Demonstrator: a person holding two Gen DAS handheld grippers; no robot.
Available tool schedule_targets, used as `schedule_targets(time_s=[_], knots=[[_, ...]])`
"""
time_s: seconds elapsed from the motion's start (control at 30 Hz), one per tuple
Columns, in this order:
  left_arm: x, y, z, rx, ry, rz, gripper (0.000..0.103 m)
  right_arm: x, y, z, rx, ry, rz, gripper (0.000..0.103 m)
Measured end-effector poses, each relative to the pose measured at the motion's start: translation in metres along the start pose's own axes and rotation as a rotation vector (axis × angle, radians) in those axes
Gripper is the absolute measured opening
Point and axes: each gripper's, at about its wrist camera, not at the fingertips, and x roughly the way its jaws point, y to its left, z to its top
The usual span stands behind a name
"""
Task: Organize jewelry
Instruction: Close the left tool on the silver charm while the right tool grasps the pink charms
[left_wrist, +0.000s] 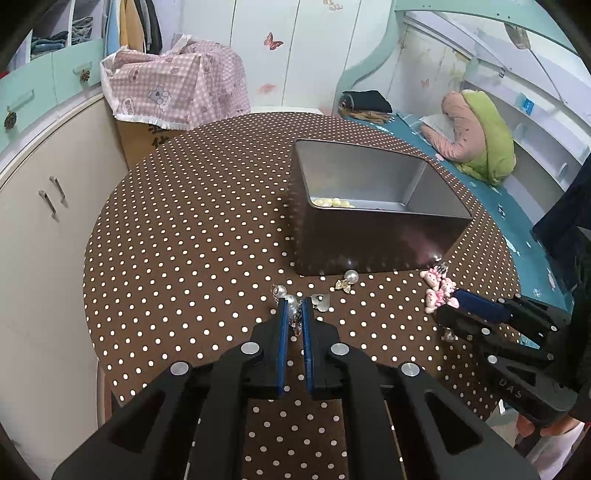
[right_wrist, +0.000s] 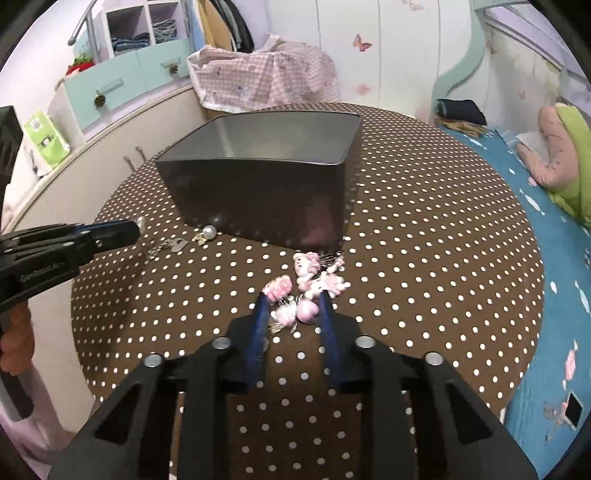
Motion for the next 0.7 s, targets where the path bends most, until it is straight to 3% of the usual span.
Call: schedule_targets(time_s=[0.47,0.63,0.67,0.7], knots=[[-0.003,-0.001,0.002,-0.003,-0.011,-0.012,0.006,-0.026,-0.01,0.002,0.004,-0.061,-0.061,0.02],[-0.004,-0.005,0.001,-0.003,-0.01,-0.013,0.006,-0.018,-0.007,-0.002,-0.012,-0.014,-0.055,0.022],[-0.004,-0.005,0.001,-0.002,-0.009,-0.012,0.006,-0.016,-0.008,-0.004,-0.006,-0.009,-0.061,0.024],[-0.004,-0.004,0.001,-0.002,-0.009,-0.012,0.006,-0.016,-0.009,-0.005,0.0,-0.009,-0.056,0.035]])
